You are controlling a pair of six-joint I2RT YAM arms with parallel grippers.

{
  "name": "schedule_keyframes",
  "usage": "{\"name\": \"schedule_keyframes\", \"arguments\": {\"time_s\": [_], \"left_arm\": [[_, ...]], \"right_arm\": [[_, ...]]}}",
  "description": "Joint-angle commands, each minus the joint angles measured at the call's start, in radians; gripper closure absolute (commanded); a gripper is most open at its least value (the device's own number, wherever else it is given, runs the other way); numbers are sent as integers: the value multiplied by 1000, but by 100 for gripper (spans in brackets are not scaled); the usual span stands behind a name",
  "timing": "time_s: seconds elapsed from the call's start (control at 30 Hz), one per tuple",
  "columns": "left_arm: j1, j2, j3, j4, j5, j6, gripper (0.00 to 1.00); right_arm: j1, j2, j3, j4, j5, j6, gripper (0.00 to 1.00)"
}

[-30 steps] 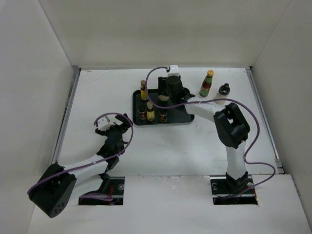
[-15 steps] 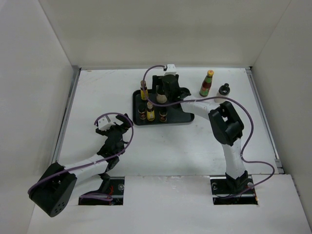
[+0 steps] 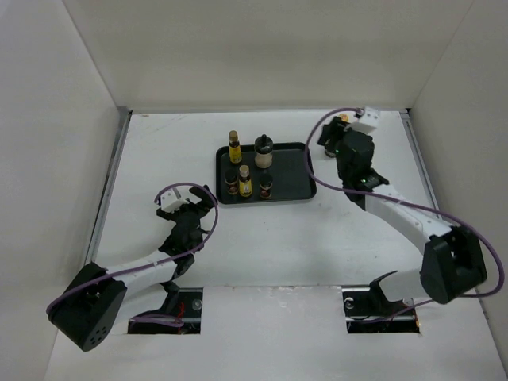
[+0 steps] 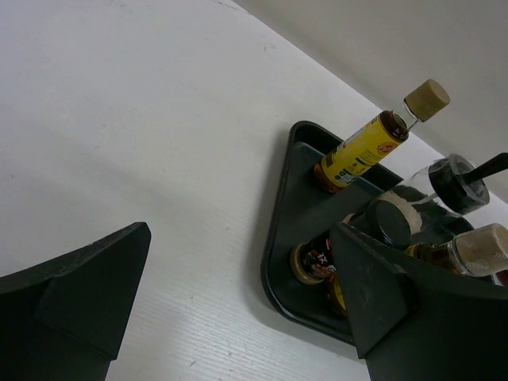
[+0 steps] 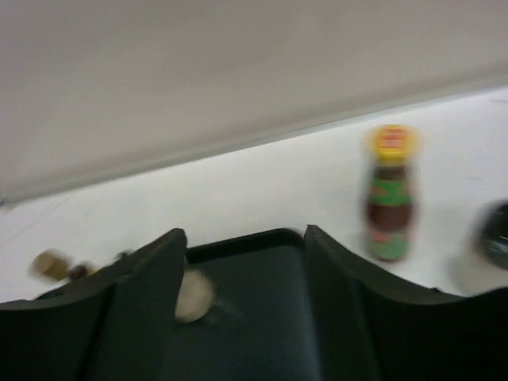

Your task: Organize the condiment bottles

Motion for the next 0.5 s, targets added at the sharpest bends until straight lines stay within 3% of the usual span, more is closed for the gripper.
{"name": "schedule_keyframes", "arguments": {"time_s": [0.0, 0.13, 0.27, 0.47], "left_arm": [[5, 14, 33, 64, 10, -10, 0], [8, -10, 24, 64, 12, -7, 0], [9, 14, 36, 61, 20, -5, 0], [9, 20, 36, 65, 33, -7, 0]], "right_arm": [[-80, -66, -149, 3, 183, 33, 35], [-239, -33, -158, -49, 197, -8, 23], [-335, 89, -47, -77, 72, -13, 5], [-395, 212, 36, -28, -35, -36, 0]]}}
